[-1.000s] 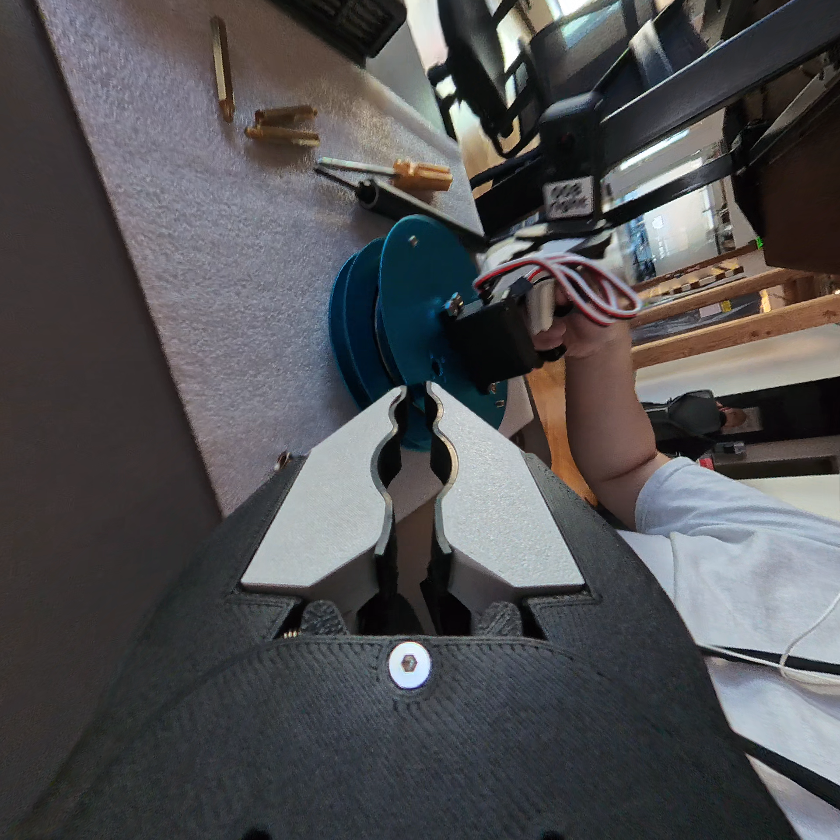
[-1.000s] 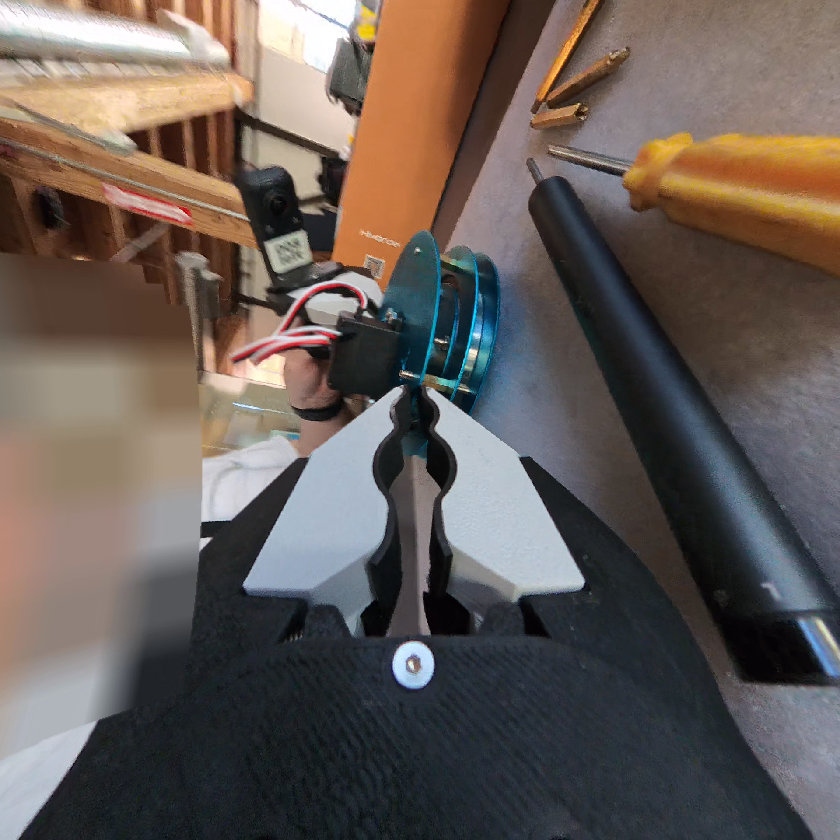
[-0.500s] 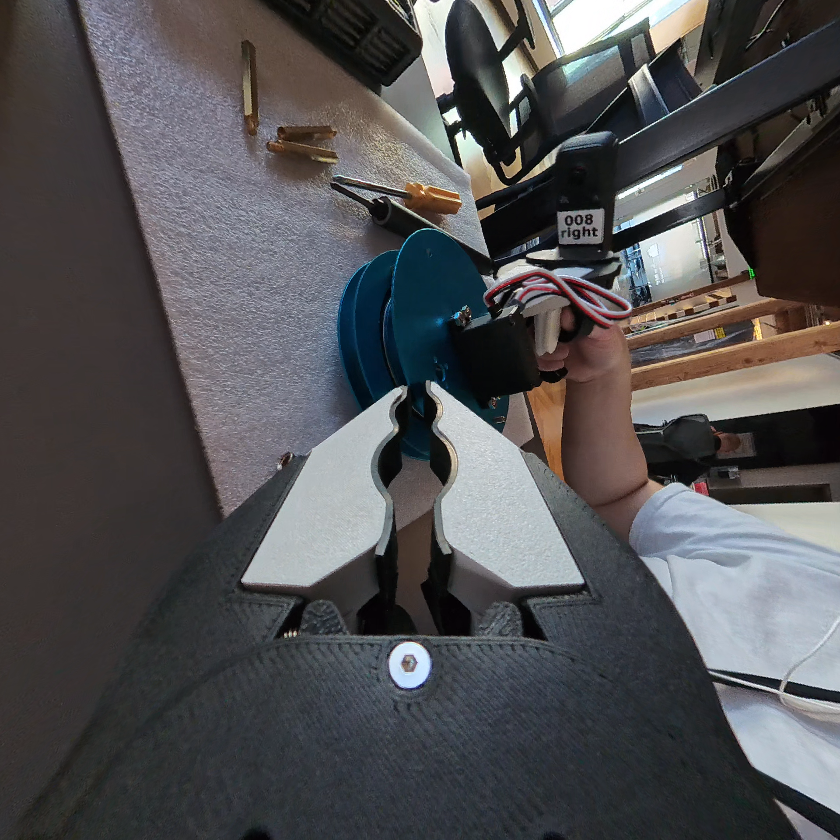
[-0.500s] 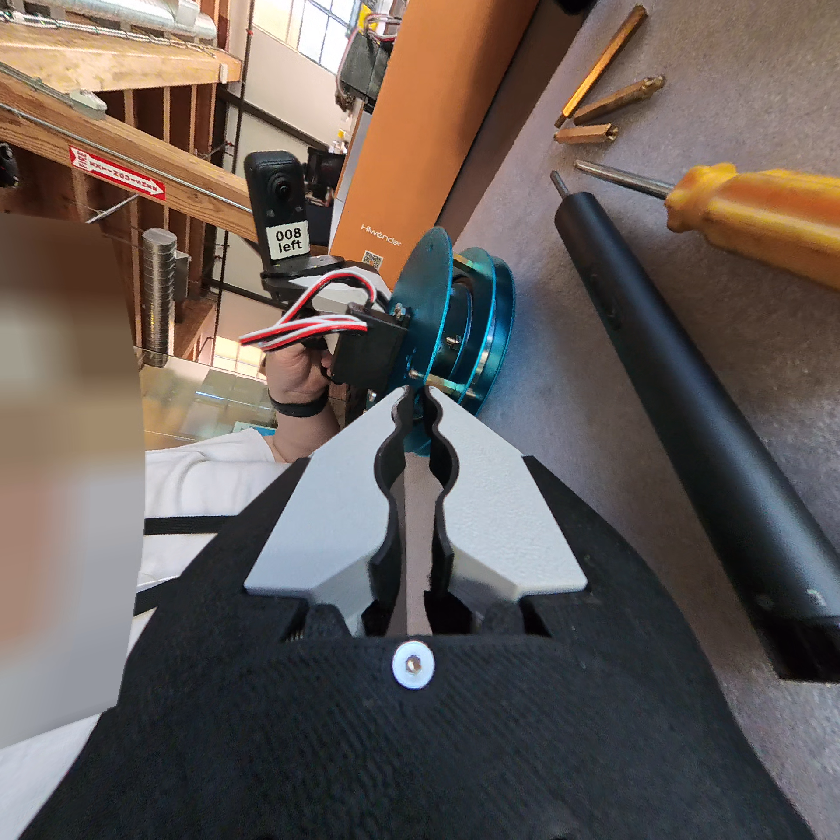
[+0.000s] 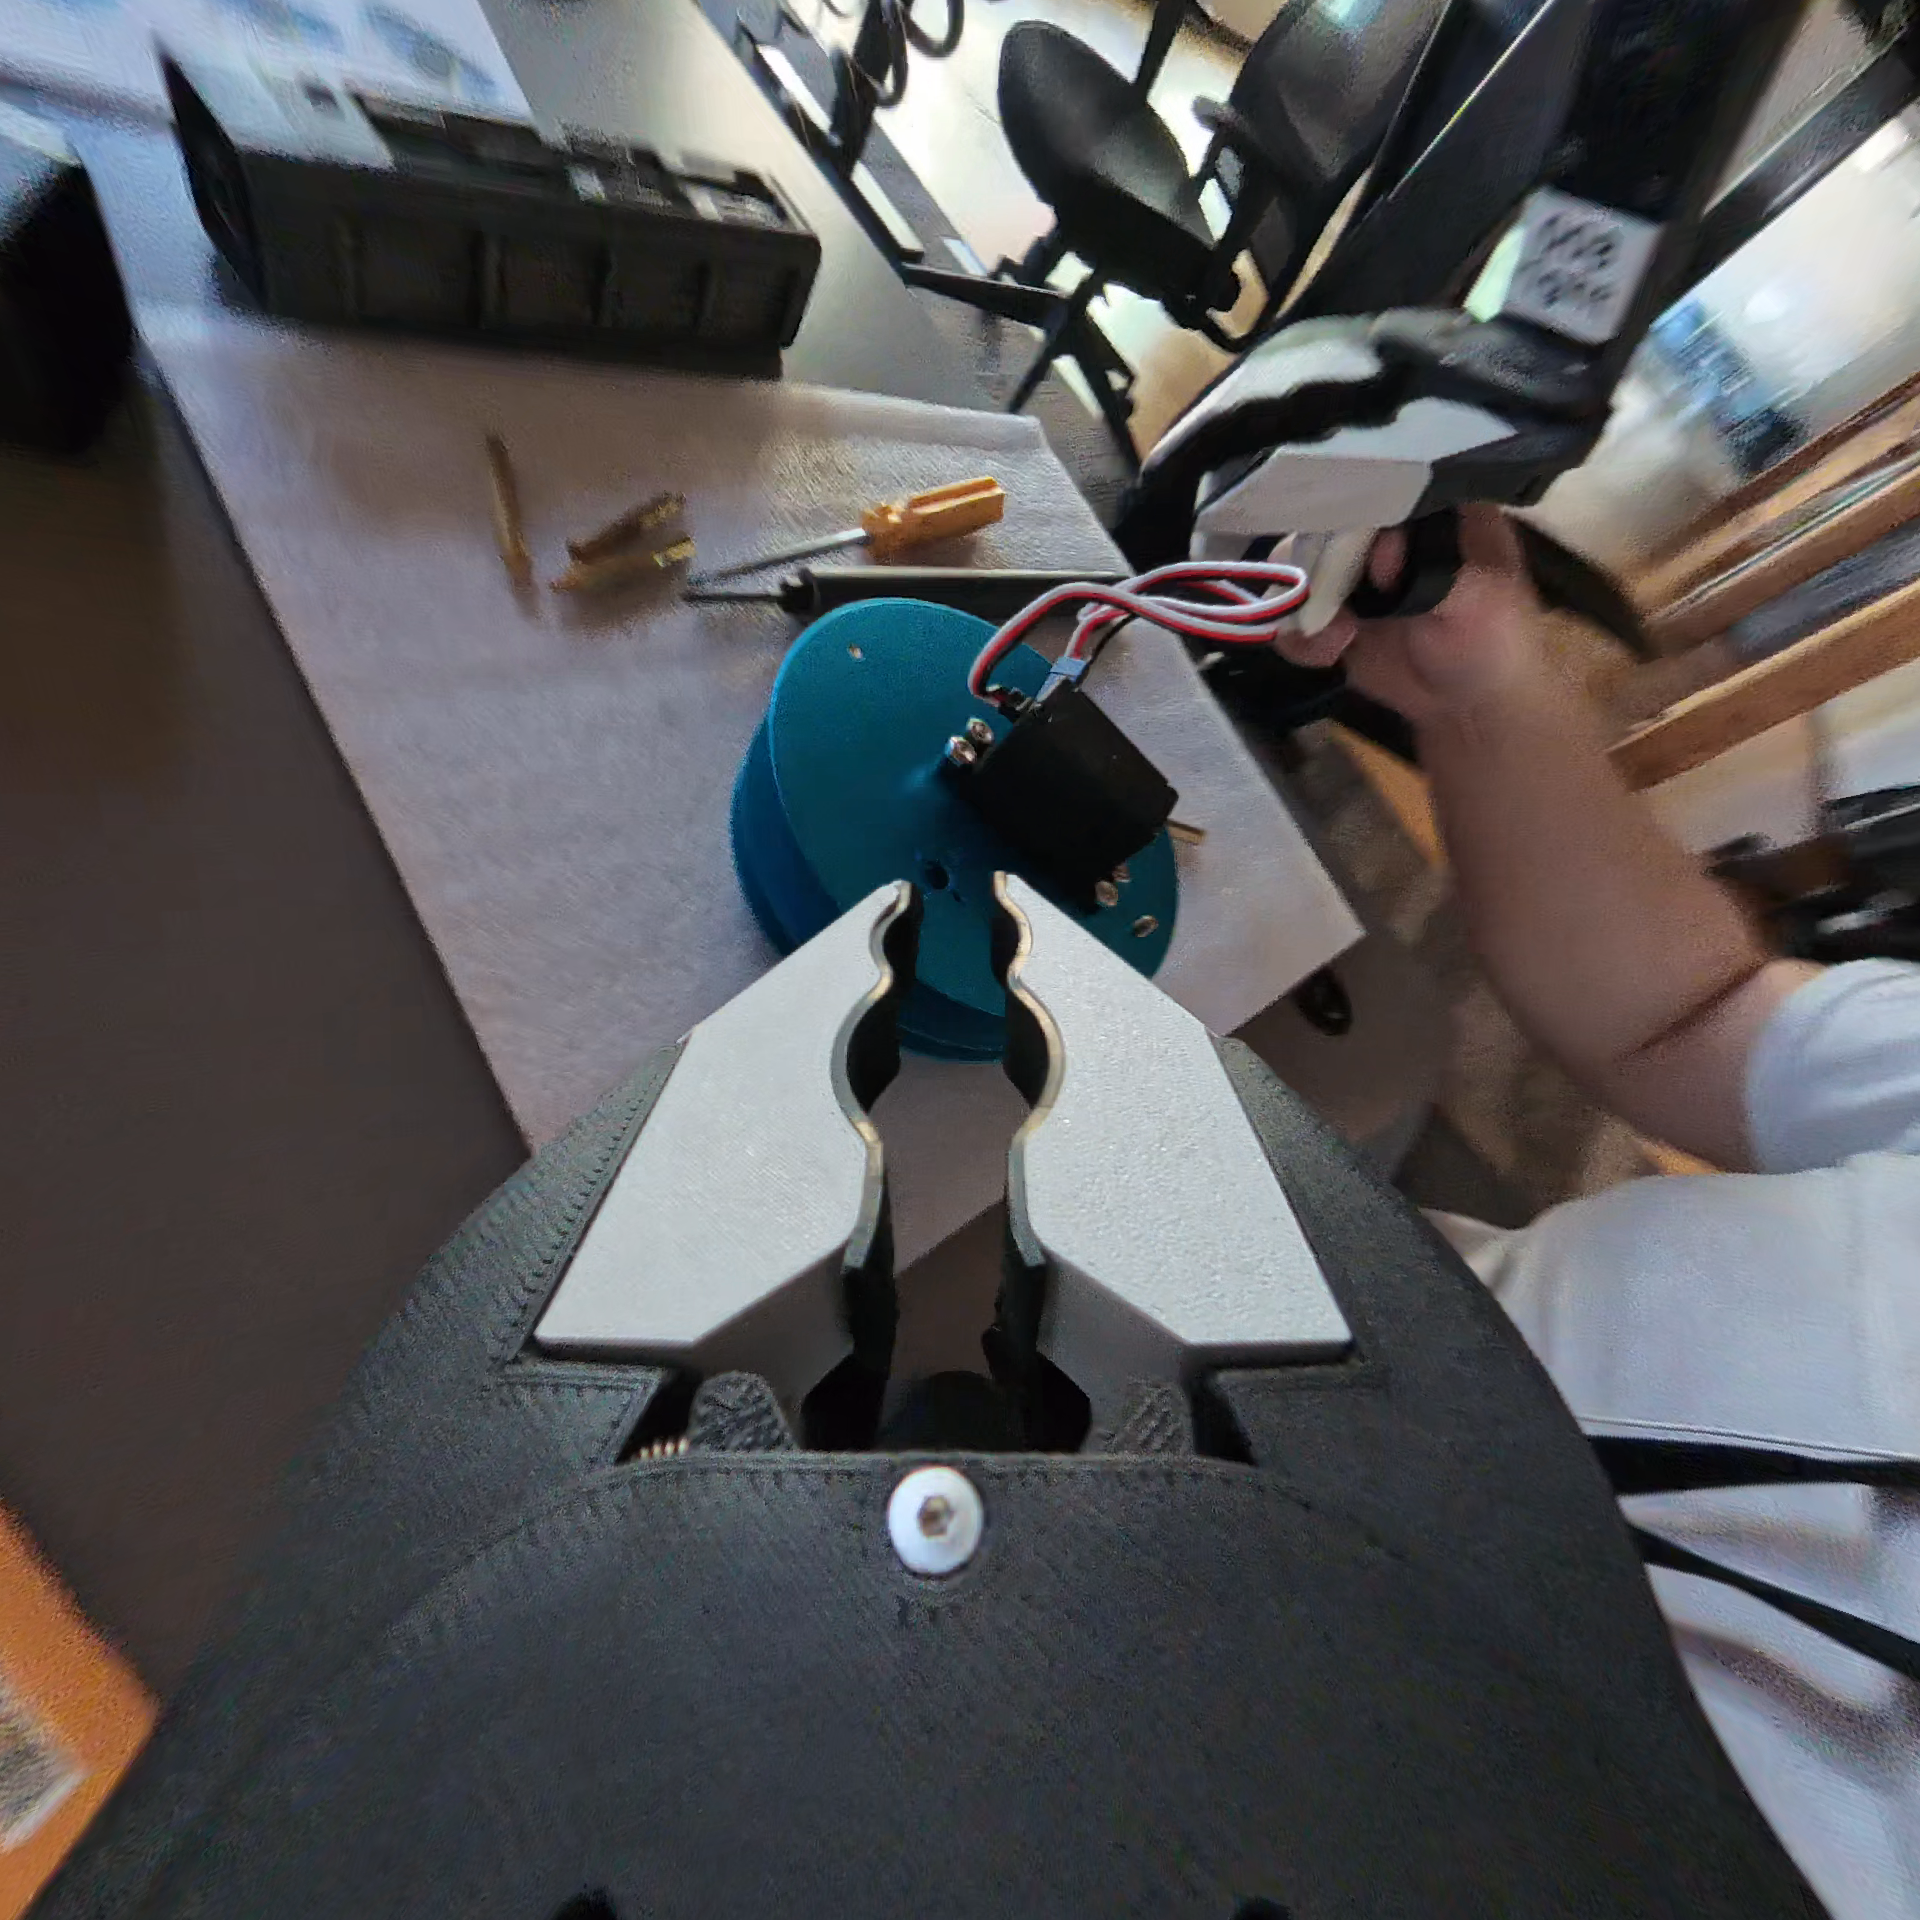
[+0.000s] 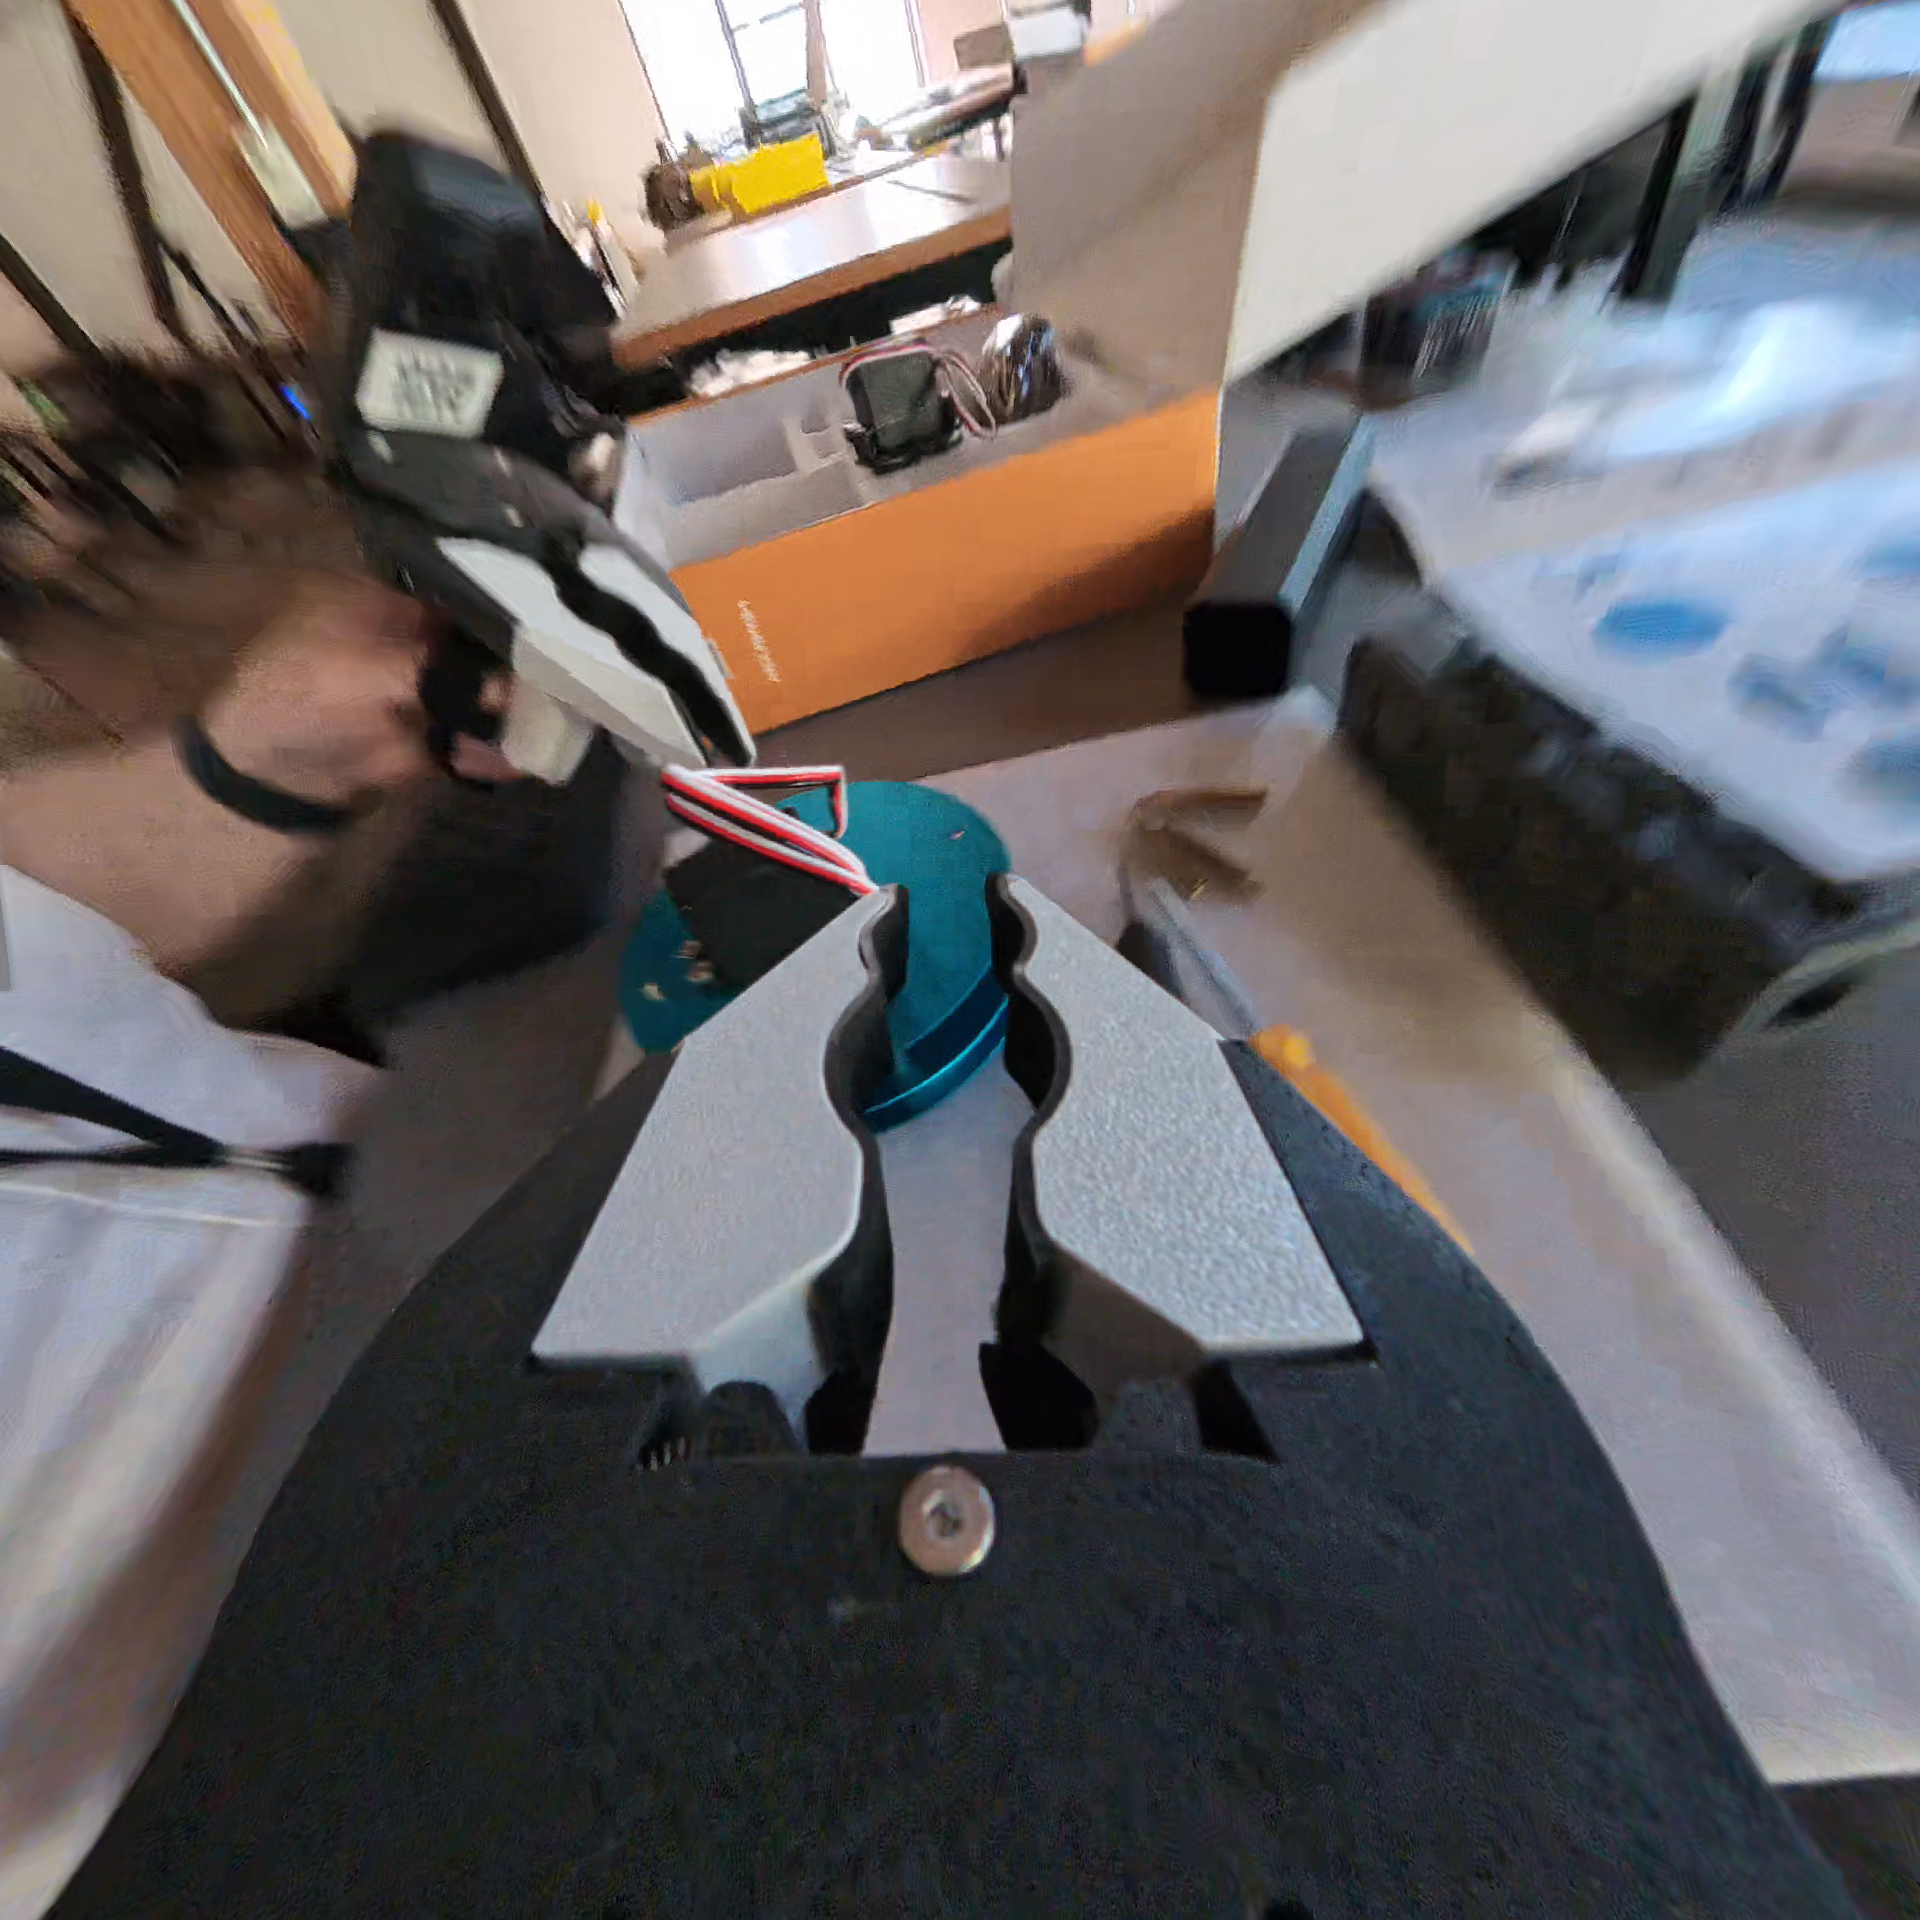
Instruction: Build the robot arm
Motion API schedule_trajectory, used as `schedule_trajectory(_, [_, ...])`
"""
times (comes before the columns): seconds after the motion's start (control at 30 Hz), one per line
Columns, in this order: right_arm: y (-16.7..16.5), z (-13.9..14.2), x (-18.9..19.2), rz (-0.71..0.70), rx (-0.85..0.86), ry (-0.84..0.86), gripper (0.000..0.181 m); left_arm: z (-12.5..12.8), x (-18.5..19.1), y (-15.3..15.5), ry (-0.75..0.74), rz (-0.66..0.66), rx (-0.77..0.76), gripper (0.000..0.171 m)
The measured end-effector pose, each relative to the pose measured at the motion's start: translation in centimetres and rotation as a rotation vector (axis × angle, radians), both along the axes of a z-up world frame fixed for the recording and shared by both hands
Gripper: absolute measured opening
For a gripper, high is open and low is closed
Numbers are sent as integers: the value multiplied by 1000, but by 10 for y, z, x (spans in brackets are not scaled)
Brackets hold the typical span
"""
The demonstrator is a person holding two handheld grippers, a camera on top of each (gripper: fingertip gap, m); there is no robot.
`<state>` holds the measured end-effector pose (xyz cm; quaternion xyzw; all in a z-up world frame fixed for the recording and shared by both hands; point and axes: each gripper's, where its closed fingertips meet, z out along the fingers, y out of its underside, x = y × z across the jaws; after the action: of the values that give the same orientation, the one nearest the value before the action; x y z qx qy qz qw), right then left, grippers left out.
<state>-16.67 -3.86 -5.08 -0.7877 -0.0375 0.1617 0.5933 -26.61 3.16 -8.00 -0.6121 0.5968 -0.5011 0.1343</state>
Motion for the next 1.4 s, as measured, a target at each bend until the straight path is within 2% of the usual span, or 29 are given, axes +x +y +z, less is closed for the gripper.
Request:
schedule_trajectory(0.07, [9, 1, -3, 9, 20, -178, 7, 3, 5, 9, -11, 5, 109, 20])
schedule_trajectory(0.2, [36, -24, -12, 75, -114, -274, 7, 8, 26, 10, -2, -75, 116, 13])
schedule_trajectory(0.3, [52, -30, -17, 128, -146, -206, 7, 3, 45, 6, 39, -132, 81, 10])
schedule_trajectory(0.4, [62, -45, -18, 161, -238, -114, 7, -20, 58, 7, 130, -127, 118, 6])
schedule_trajectory(0.43, [64, -52, -19, 170, -275, -91, 7, -24, 61, 7, 144, -118, 100, 0])
schedule_trajectory(0.5, [66, -57, -20, 172, -330, -1, 2, -26, 62, 4, 181, -100, -1, 0])
schedule_trajectory(0.57, [64, -56, -24, 198, -364, 51, 0, -24, 58, -4, 215, -139, -122, 0])
schedule_trajectory(0.67, [60, -50, -29, 237, -338, -16, 6, -19, 46, -17, 222, -216, -214, 0])
schedule_trajectory(0.83, [59, -47, -41, 315, -318, -69, 18, -13, 38, 3, 147, -97, -93, 0])
schedule_trajectory(0.93, [61, -55, -40, 311, -348, -115, 12, -25, 37, 21, 174, -27, 88, 0])
schedule_trajectory(1.0, [58, -56, -45, 335, -375, -120, 4, -29, 37, 25, 178, -11, 137, 0])
schedule_trajectory(1.13, [56, -55, -46, 319, -376, -170, 6, -26, 36, 21, 165, -21, 97, 0])
schedule_trajectory(1.27, [45, -47, -30, 210, -322, -119, 25, -20, 32, 18, 160, -18, -27, 0])
schedule_trajectory(1.33, [32, -42, -18, 103, -294, -32, 29, -19, 29, 19, 153, 2, -87, 3])
schedule_trajectory(1.4, [15, -38, -15, 6, -294, 143, 30, -21, 29, 24, 147, 38, -117, 14])
